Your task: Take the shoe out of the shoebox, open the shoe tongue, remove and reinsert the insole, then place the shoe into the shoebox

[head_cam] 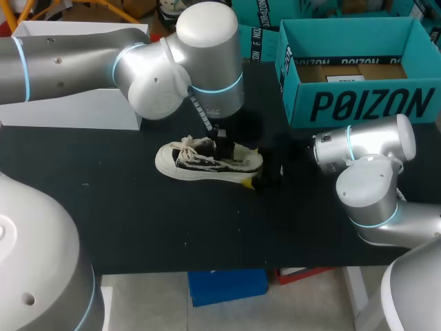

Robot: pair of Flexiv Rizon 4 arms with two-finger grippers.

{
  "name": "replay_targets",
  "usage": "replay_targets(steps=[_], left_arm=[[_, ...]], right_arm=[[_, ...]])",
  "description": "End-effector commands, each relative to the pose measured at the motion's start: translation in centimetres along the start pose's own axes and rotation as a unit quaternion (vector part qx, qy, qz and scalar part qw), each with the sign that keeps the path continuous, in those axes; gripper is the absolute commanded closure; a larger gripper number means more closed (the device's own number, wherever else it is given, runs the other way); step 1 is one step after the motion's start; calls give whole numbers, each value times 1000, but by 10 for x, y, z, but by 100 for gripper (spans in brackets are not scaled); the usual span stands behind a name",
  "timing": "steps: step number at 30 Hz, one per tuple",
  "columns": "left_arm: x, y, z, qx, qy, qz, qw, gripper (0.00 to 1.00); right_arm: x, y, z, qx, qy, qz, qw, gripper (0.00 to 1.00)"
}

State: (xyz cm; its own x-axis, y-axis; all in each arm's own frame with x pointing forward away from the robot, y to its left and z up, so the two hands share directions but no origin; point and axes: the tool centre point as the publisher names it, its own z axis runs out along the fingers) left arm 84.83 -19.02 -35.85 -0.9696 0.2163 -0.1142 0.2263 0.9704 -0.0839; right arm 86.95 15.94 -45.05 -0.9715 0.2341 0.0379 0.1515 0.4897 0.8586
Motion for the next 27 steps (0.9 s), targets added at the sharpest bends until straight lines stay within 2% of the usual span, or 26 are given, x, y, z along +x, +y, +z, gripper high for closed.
replay_targets(steps=[1,5,8,10,23,27], left_arm=[[-25,11,-9,-6,24,-5,1000,100],[-36,22,-22,-20,49,-4,999,100],[-37,25,-25,-10,78,9,997,100],[-32,24,-25,-10,68,24,997,100],[-32,24,-25,-10,68,24,997,100],[-37,23,-12,9,120,15,993,100]], right_arm=[[-1,-3,7,2,-1,1,1000,100],[-1,-3,7,2,-1,1,1000,100],[-1,-3,7,2,-1,1,1000,100],[-1,-3,7,2,-1,1,1000,100],[-1,-3,7,2,-1,1,1000,100],[-1,-3,7,2,-1,1,1000,100]])
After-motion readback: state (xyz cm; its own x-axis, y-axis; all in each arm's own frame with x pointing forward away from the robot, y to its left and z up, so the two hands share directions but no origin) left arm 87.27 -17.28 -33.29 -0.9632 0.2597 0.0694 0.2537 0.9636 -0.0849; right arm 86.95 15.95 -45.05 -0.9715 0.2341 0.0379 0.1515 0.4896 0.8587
